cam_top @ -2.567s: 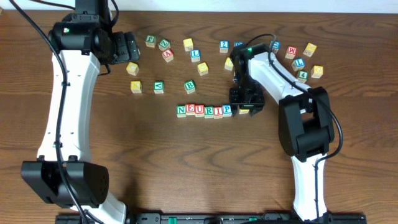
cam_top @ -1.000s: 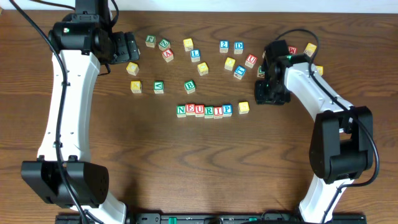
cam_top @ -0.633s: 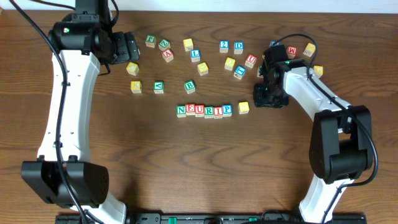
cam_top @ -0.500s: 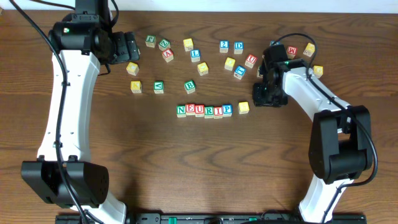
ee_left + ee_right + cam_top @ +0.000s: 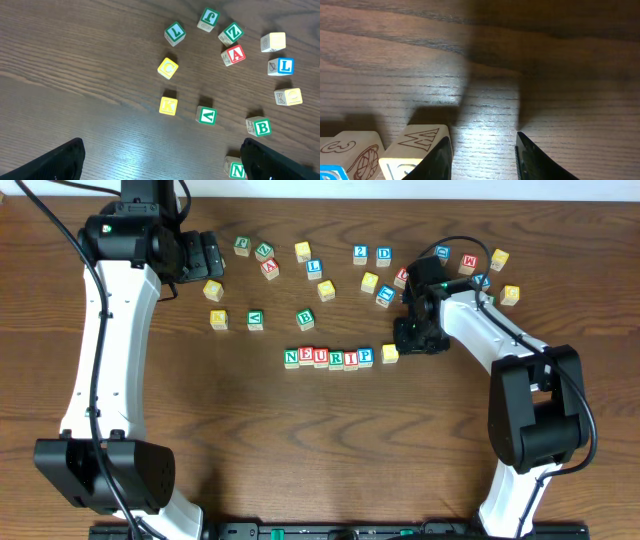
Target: Spell out NEURIPS
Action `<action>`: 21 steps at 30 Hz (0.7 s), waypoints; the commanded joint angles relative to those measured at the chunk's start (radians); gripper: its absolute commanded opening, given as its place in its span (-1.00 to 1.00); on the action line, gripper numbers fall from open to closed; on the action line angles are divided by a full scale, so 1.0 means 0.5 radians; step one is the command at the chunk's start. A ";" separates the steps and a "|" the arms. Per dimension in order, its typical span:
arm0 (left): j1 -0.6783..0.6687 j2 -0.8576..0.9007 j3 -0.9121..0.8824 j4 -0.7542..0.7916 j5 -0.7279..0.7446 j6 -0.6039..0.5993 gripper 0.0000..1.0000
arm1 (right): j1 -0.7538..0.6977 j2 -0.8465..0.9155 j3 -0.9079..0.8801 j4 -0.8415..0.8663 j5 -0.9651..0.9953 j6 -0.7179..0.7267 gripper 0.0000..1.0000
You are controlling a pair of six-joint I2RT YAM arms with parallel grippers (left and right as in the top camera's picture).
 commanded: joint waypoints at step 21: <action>0.005 0.026 -0.011 0.002 0.001 -0.033 0.95 | 0.038 0.022 -0.014 0.047 -0.121 -0.146 -0.18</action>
